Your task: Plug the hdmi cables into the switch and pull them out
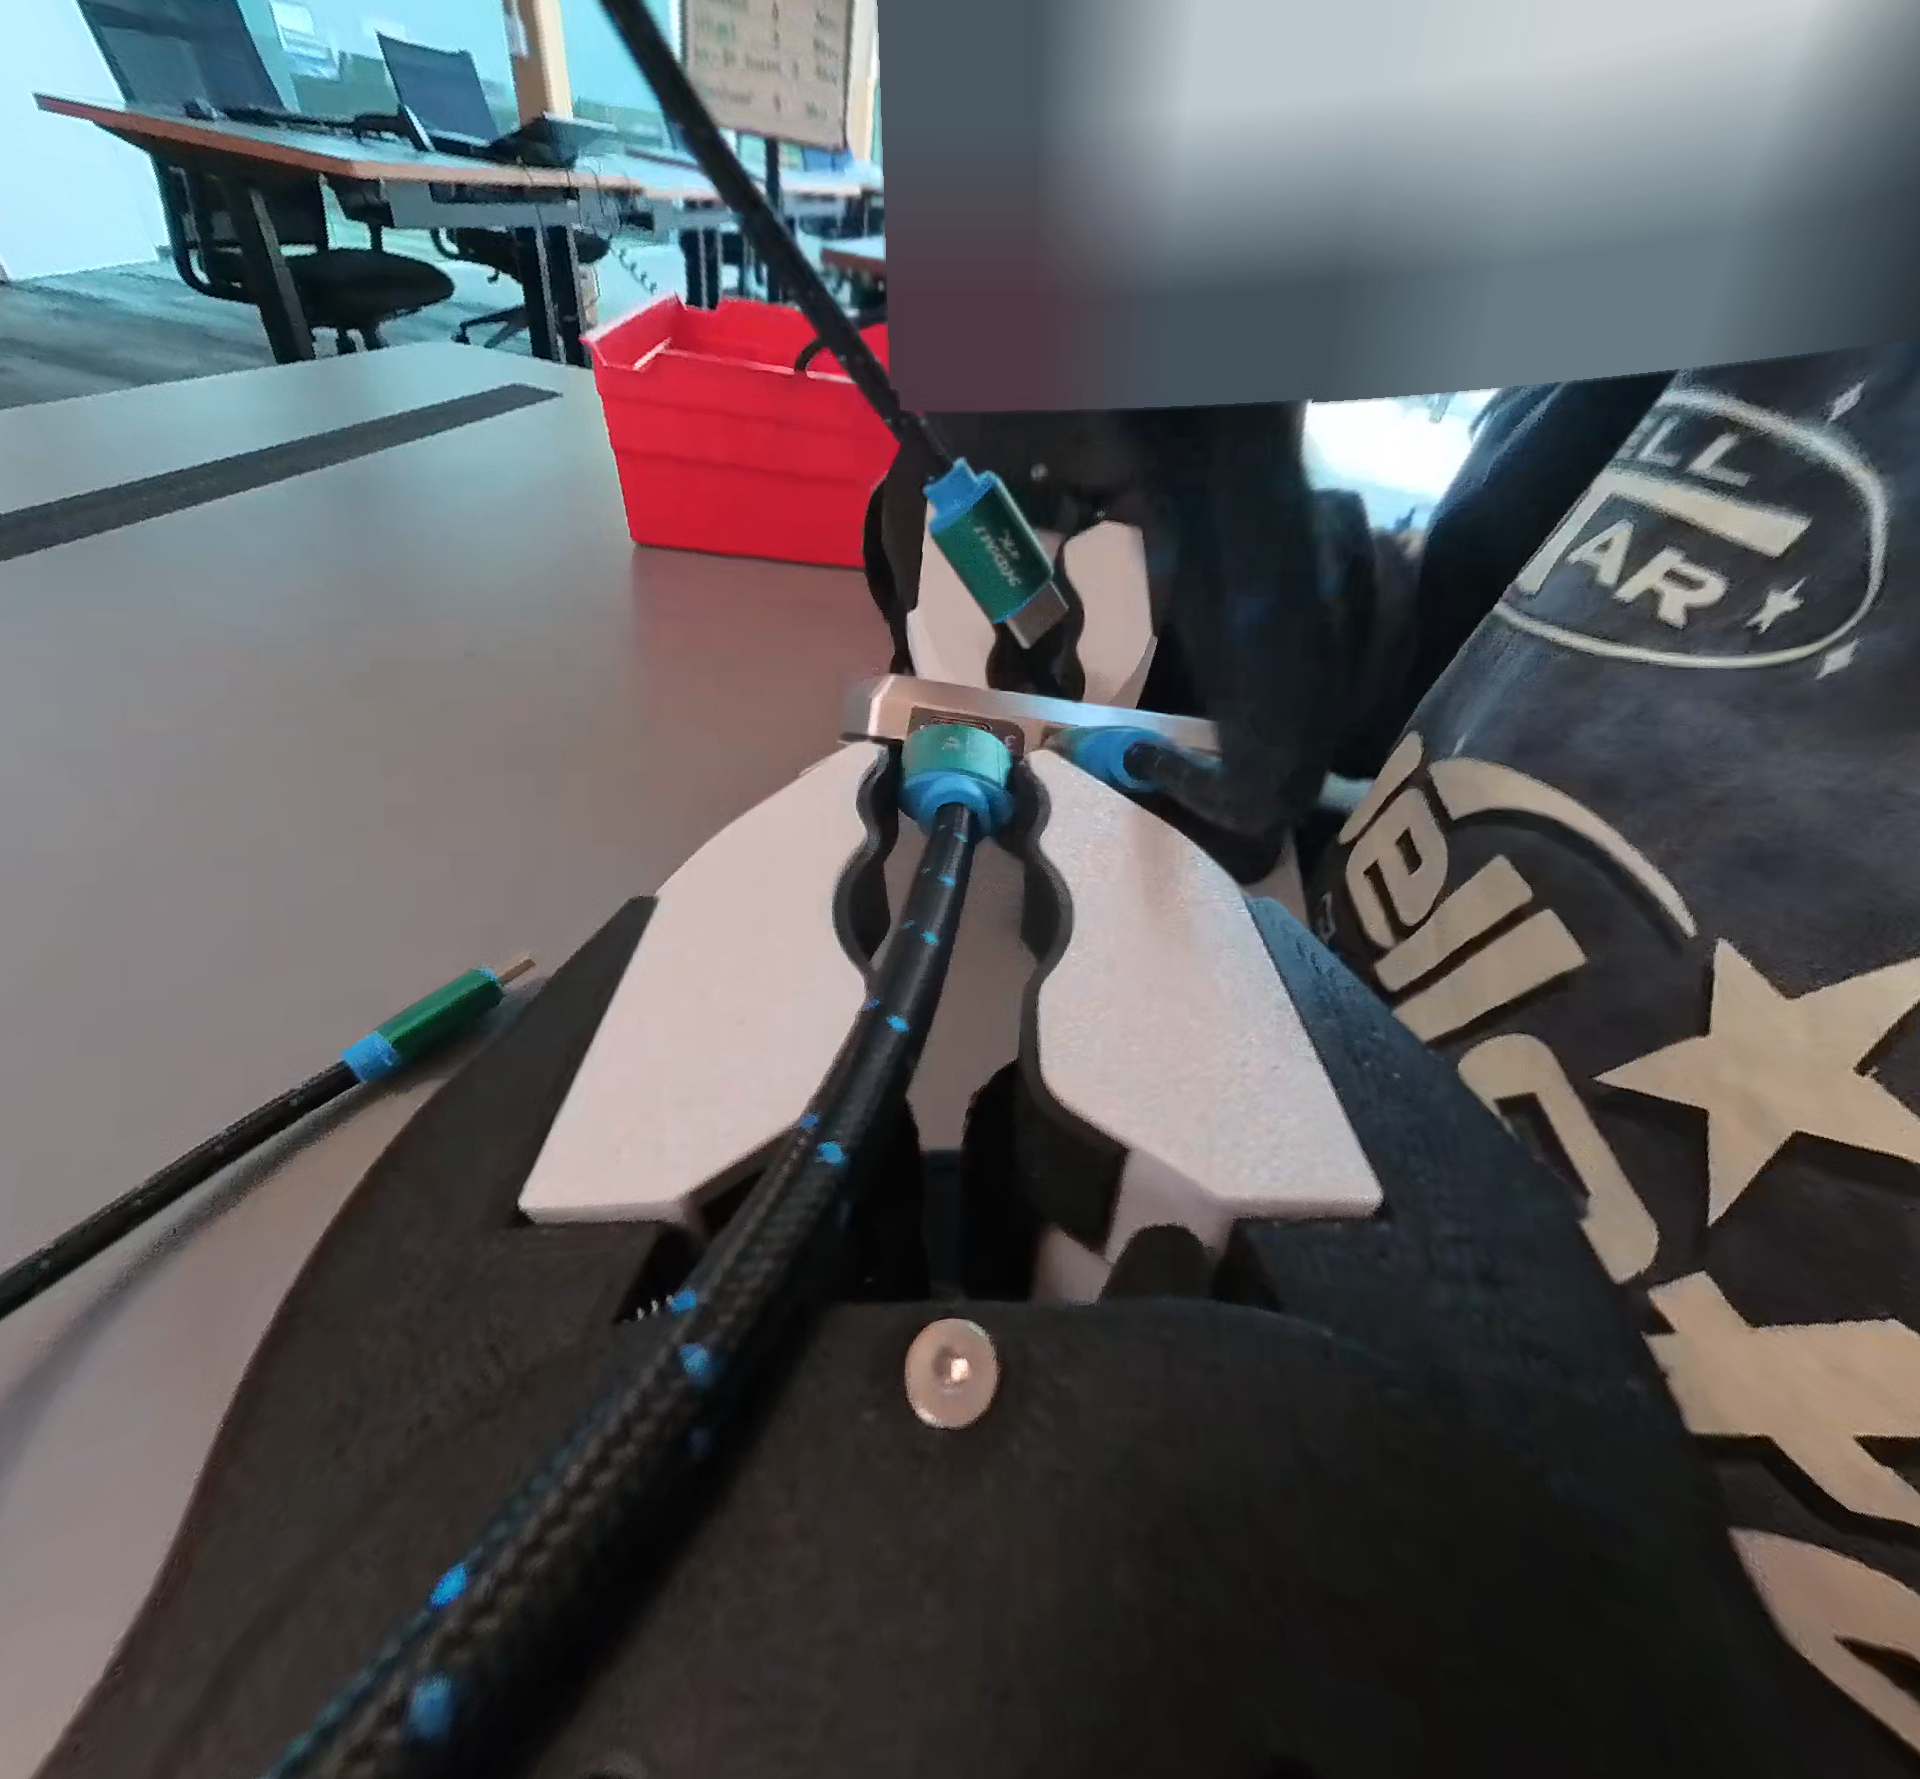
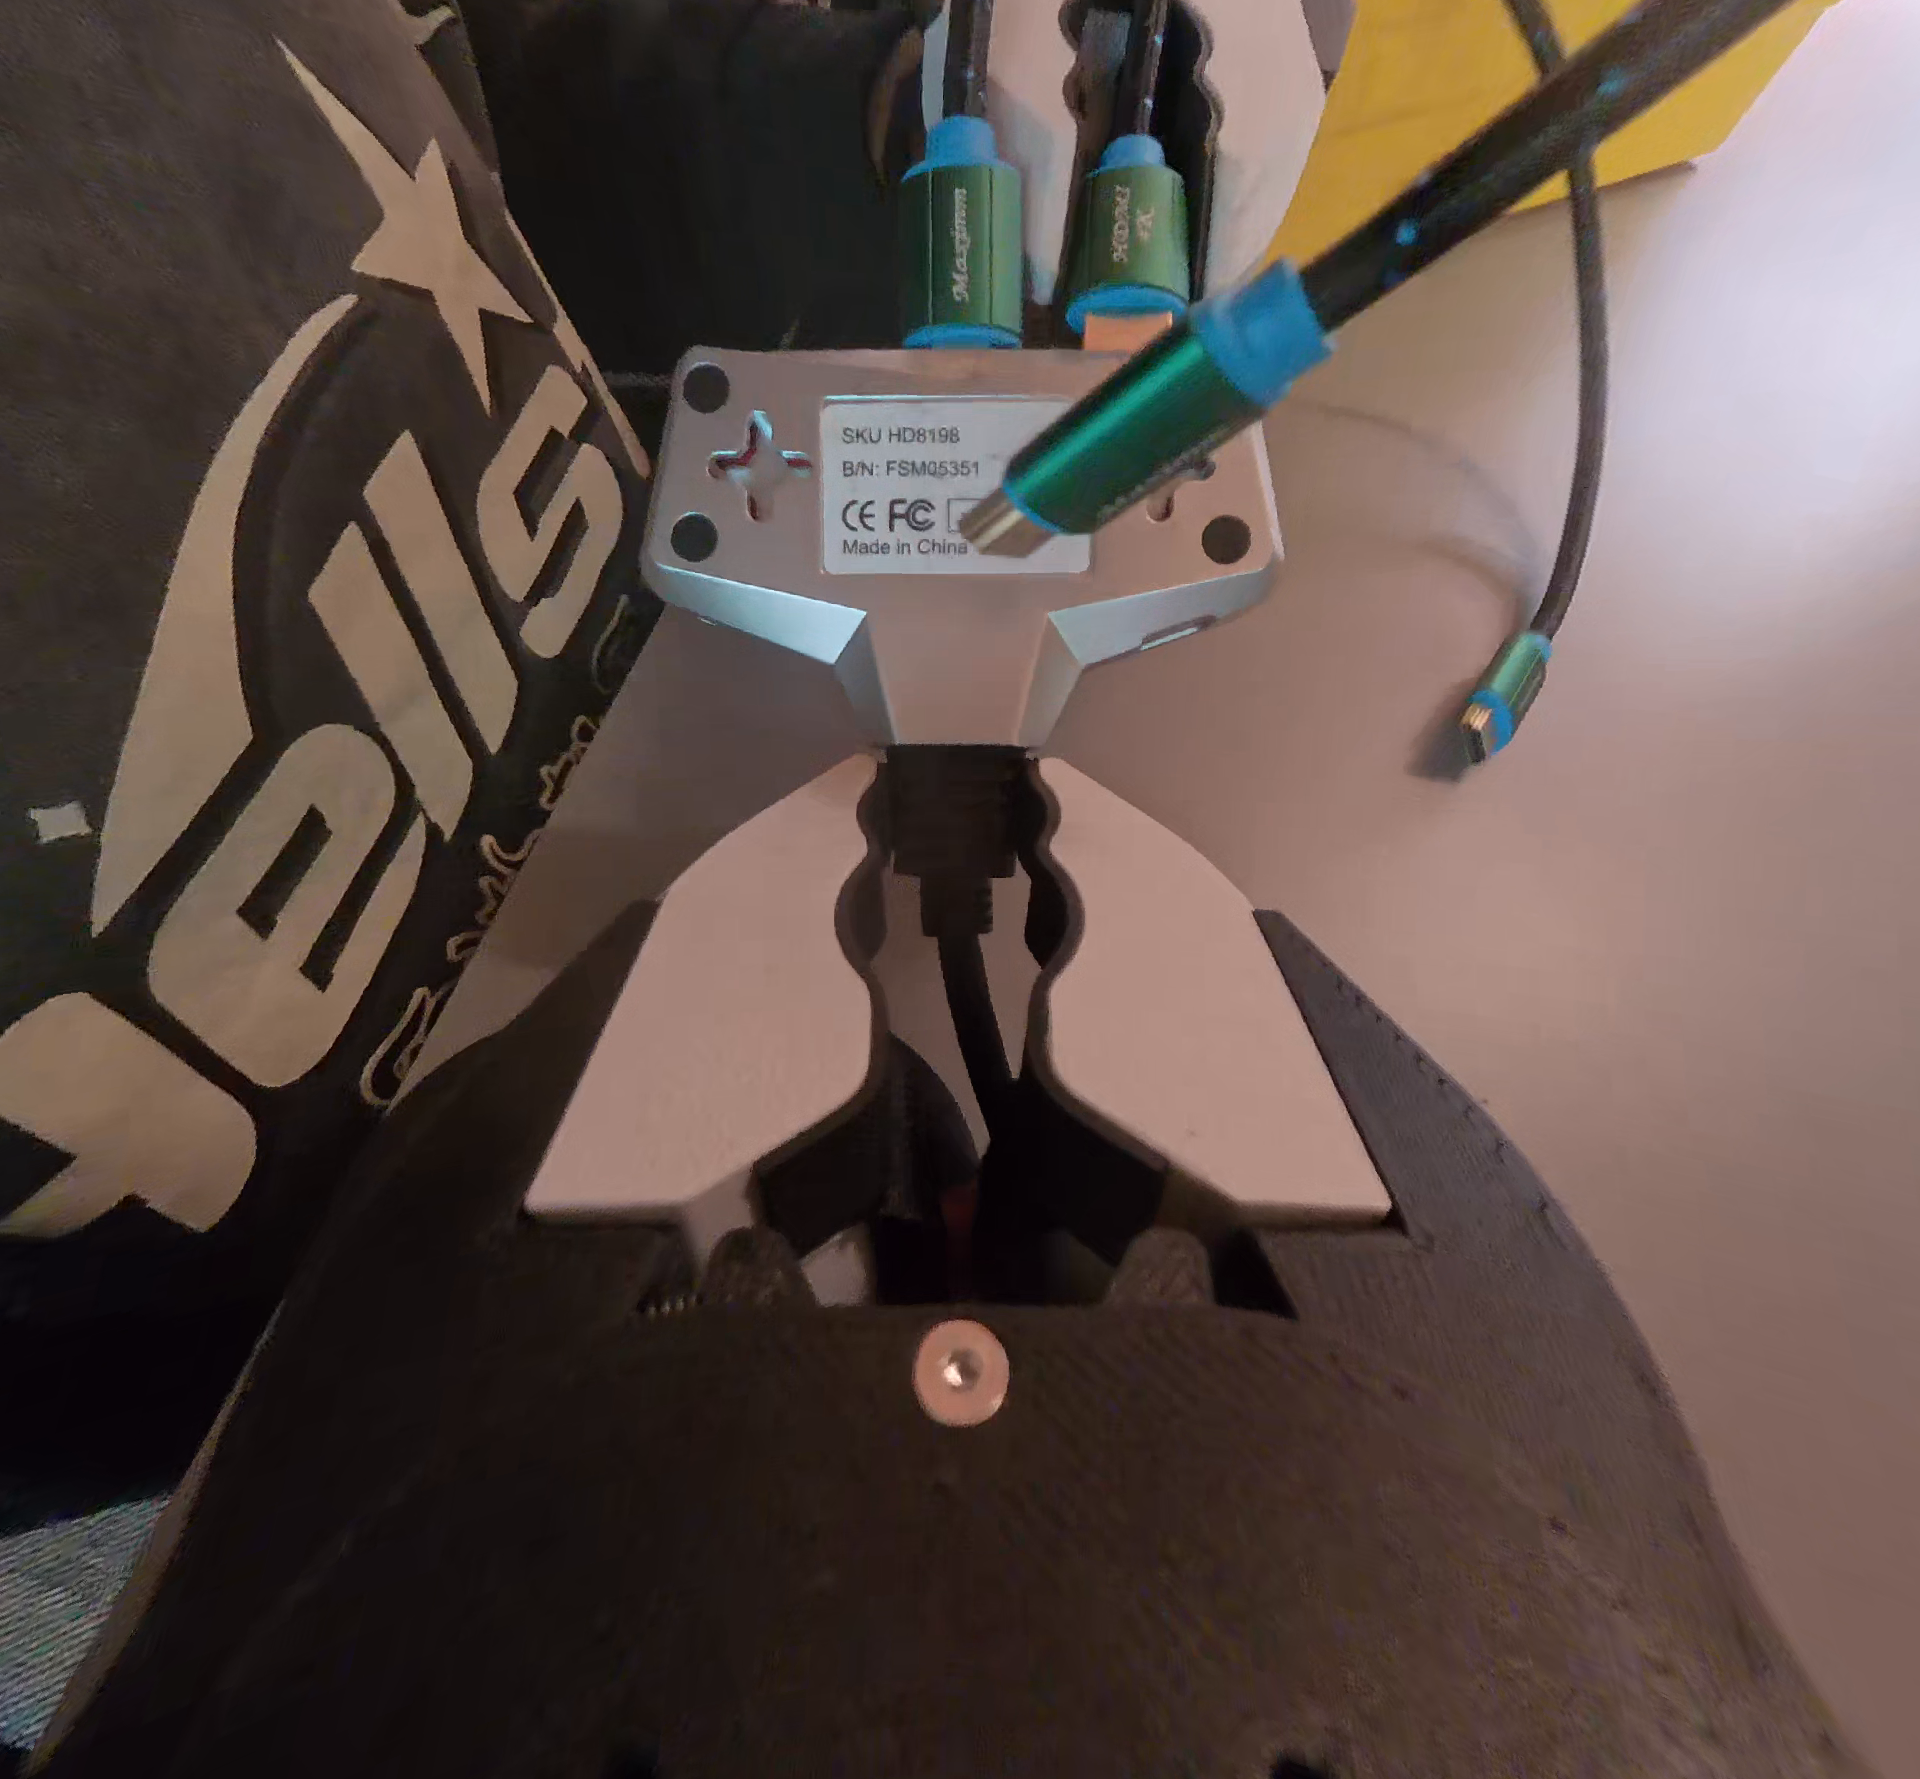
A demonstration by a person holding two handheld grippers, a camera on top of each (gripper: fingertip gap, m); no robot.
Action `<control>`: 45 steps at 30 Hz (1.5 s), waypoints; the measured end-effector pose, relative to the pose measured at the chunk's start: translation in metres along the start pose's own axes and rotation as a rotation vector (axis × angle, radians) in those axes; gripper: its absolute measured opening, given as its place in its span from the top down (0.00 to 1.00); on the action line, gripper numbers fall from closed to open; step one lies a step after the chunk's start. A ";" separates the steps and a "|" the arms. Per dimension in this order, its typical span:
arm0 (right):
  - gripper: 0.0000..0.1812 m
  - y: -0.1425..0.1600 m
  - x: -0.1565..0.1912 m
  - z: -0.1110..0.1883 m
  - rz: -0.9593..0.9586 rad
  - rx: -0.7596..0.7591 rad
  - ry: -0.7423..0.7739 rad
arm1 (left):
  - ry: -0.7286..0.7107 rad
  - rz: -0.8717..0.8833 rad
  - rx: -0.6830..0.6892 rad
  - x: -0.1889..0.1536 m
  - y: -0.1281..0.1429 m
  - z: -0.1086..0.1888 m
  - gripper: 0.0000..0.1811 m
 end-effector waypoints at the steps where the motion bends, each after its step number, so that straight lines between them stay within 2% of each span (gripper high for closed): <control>1: 0.87 0.000 0.000 -0.001 -0.015 0.006 -0.007 | -0.004 -0.020 0.021 0.000 0.001 0.002 0.88; 7: 0.87 -0.002 -0.003 -0.006 -0.118 0.027 -0.063 | -0.051 -0.048 0.069 0.006 0.003 0.004 0.88; 11: 0.87 -0.004 -0.008 -0.005 -0.184 -0.002 -0.085 | -0.037 0.075 0.068 0.013 0.005 0.006 0.88; 20: 0.87 -0.003 -0.013 -0.006 -0.189 0.006 -0.011 | 0.031 0.304 0.091 0.024 0.006 0.005 0.89; 30: 0.87 0.001 -0.012 -0.015 -0.227 0.081 -0.036 | 0.026 0.319 0.262 0.021 0.005 0.008 0.89; 34: 0.87 0.003 -0.010 -0.018 -0.224 0.104 -0.055 | 0.108 0.394 0.256 0.020 0.009 0.010 0.89; 40: 0.87 0.007 -0.010 -0.023 -0.224 0.159 -0.040 | 0.019 0.335 0.283 0.022 0.017 0.009 0.89; 45: 0.87 0.011 -0.006 -0.027 -0.193 0.224 -0.055 | 0.046 0.339 0.330 0.019 0.027 0.010 0.89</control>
Point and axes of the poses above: each gripper's, where its closed fingertips meet, z back along the fingers, y out of its underside, x = y × z across the jaws, the point moved 5 cm from there along z, back along the fingers, and after that the axes turned 5 degrees about -z, right-handed, at the moved point
